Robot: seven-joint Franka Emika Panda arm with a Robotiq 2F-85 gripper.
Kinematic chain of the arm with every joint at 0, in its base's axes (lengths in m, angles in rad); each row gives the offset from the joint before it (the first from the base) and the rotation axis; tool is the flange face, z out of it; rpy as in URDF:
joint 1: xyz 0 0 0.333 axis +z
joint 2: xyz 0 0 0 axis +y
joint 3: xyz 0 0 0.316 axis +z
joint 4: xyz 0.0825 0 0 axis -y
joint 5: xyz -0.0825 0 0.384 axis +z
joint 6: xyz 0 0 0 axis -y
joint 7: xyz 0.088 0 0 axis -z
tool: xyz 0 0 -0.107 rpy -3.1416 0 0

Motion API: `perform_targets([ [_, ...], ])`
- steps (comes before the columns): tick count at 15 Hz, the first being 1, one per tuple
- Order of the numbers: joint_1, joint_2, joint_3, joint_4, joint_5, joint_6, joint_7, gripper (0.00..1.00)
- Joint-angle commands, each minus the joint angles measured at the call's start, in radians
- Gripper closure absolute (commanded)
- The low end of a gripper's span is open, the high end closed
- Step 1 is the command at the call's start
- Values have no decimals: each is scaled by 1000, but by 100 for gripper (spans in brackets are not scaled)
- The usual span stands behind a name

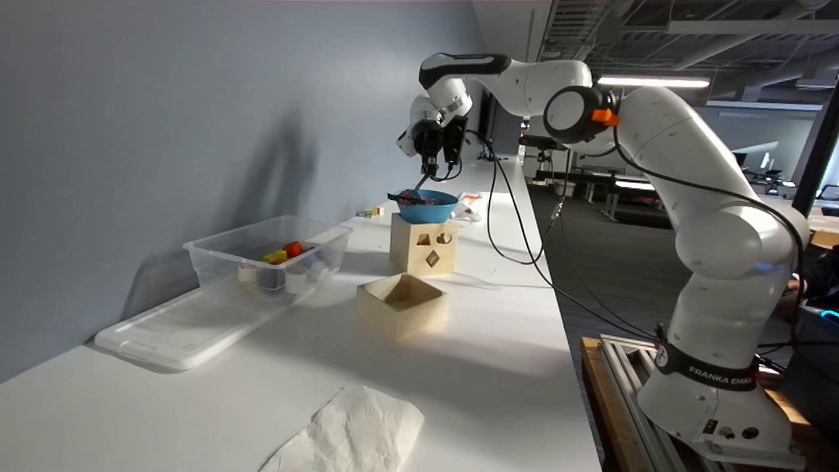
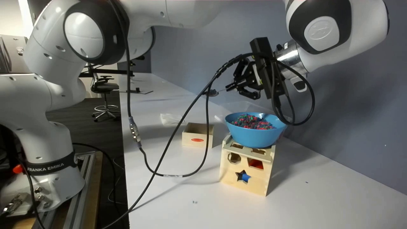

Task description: Put half a spoon of the blue bowl's contents into the small crate

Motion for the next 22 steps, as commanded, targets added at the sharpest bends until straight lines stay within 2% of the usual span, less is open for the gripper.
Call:
perform_targets([
  [1,2,-42,7,-48,-31,0,-26,99],
  [22,62,-63,-19,-35,-111,0,-42,99],
])
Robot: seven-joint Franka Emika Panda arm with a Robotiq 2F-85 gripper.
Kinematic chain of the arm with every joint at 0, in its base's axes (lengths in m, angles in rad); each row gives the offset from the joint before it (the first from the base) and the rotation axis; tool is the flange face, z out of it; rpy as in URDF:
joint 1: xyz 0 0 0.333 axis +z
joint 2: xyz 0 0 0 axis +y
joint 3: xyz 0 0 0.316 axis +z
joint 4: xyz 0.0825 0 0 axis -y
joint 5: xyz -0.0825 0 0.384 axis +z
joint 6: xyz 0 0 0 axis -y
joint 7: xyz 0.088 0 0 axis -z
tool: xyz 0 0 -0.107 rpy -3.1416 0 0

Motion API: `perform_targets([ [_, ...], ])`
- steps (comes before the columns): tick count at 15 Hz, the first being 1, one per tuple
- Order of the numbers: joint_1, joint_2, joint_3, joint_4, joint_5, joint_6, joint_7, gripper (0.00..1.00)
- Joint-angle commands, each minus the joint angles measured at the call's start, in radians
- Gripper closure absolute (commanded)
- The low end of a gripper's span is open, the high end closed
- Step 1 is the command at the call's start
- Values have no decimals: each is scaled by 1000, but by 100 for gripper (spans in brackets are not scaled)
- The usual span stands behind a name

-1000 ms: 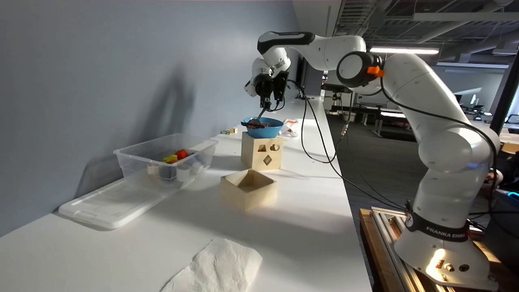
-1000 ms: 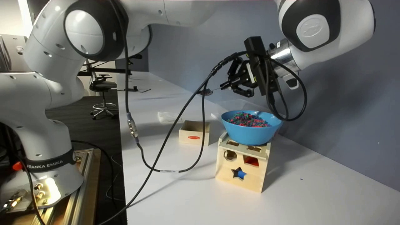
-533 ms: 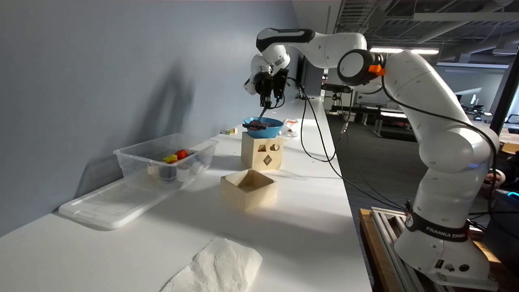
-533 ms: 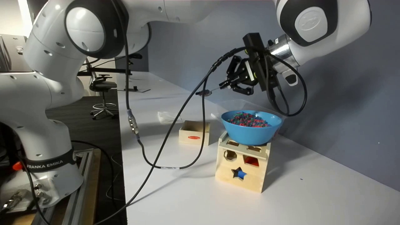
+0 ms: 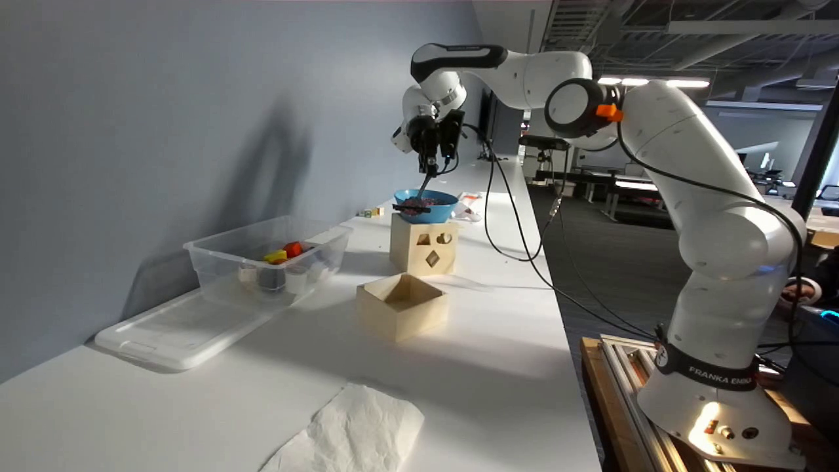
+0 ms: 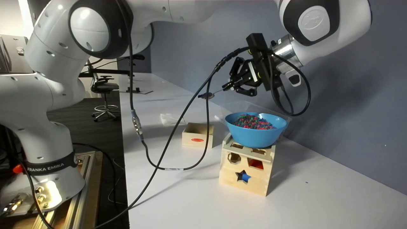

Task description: Put half a spoon of the blue bowl's contents into the small crate

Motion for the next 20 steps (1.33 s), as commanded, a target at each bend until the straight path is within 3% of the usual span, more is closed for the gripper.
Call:
perform_targets([
  [1,16,-23,-17,-16,-27,0,-29,99],
  [20,59,-25,-18,-34,-114,27,-42,99],
])
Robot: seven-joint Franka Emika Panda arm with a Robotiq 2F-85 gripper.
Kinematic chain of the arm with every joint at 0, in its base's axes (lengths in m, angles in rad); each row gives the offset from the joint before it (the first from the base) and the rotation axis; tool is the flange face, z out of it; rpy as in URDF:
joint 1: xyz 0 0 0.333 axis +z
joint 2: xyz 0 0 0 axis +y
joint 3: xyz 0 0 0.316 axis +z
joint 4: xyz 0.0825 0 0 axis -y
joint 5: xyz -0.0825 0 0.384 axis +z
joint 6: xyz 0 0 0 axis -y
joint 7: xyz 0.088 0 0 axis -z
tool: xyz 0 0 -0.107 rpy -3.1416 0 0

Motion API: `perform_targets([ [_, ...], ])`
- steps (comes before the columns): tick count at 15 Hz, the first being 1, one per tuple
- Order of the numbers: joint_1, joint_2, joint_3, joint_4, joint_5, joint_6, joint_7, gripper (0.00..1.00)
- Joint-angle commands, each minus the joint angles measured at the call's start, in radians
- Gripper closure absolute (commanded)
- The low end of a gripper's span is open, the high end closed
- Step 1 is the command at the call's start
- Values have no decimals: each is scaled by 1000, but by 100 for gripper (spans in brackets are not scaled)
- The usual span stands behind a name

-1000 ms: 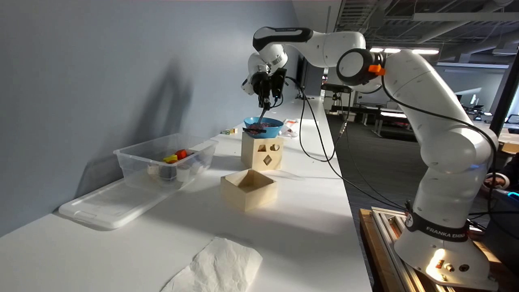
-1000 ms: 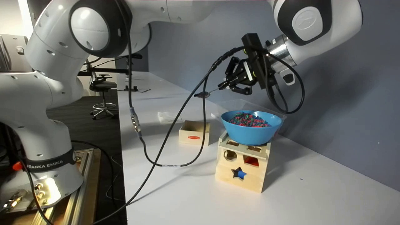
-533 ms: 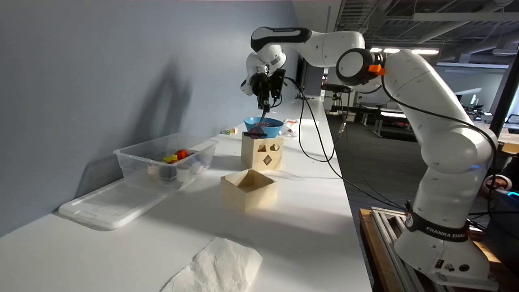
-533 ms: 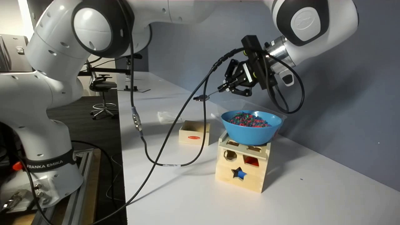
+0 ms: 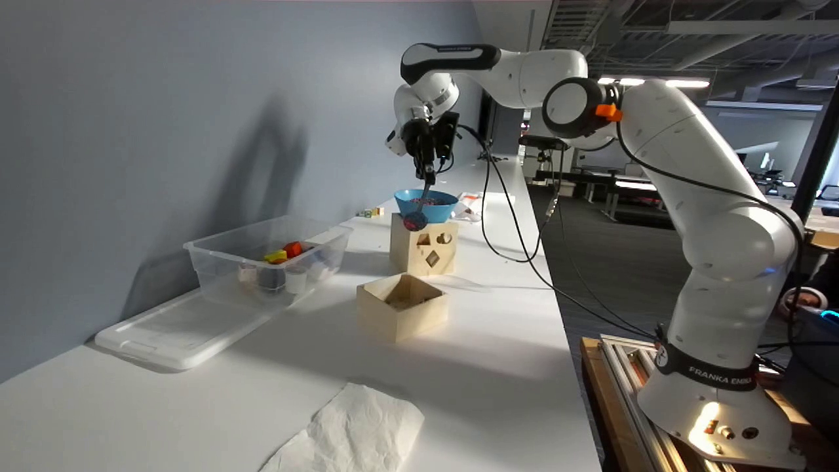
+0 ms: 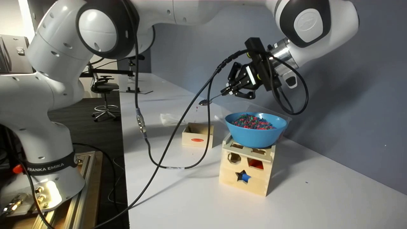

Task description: Put half a spoon of the blue bowl's contents into the small crate

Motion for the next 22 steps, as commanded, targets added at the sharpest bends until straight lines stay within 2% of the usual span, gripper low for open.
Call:
perform_targets([
  [1,9,-23,-7,-31,-29,17,-18,99],
  [22,42,-28,-30,-59,-72,111,-4,99],
])
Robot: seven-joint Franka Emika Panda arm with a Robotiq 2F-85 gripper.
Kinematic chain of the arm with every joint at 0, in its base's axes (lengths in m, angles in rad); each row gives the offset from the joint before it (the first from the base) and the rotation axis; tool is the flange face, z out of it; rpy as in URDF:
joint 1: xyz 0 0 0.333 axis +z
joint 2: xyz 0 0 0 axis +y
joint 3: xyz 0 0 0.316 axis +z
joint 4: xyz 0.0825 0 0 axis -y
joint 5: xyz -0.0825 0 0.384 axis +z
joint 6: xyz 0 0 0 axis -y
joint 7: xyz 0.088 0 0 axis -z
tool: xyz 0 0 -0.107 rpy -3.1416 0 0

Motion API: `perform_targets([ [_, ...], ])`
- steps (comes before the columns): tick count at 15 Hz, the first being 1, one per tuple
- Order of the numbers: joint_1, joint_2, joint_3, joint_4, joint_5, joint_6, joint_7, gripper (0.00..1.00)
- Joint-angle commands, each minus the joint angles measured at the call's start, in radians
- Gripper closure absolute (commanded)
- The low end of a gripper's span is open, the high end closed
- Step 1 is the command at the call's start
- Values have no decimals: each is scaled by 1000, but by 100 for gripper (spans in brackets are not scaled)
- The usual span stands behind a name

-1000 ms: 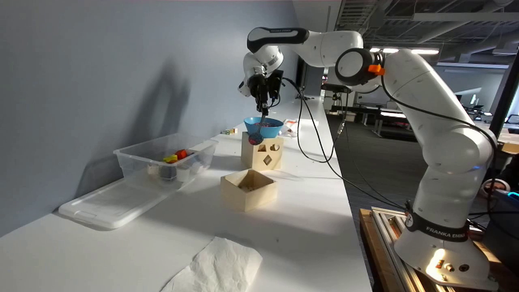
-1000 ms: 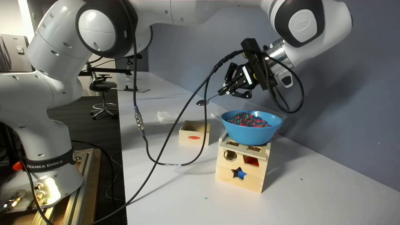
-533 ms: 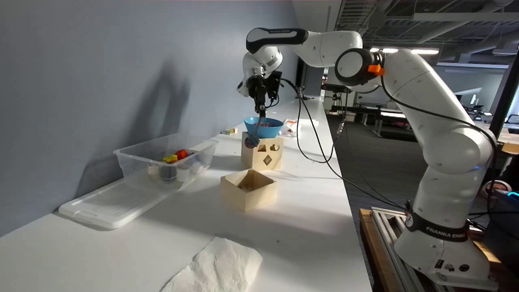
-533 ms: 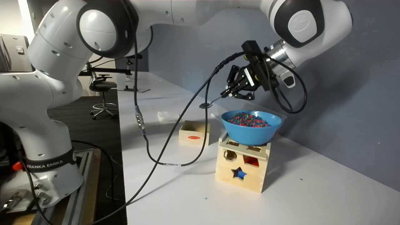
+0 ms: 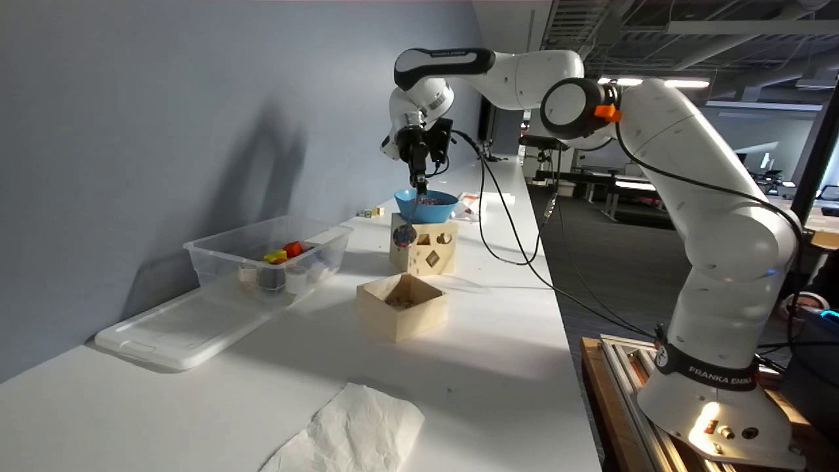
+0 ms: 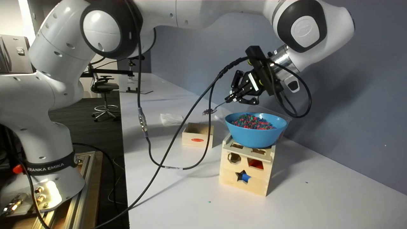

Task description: Put half a spoon of the blue bowl's contents into the small crate

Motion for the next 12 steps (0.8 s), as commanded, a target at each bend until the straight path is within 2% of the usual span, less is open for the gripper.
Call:
perform_targets([
  [1,11,-30,-11,-37,-30,21,-5,99],
  [12,37,-49,-14,-48,-77,53,-13,99],
])
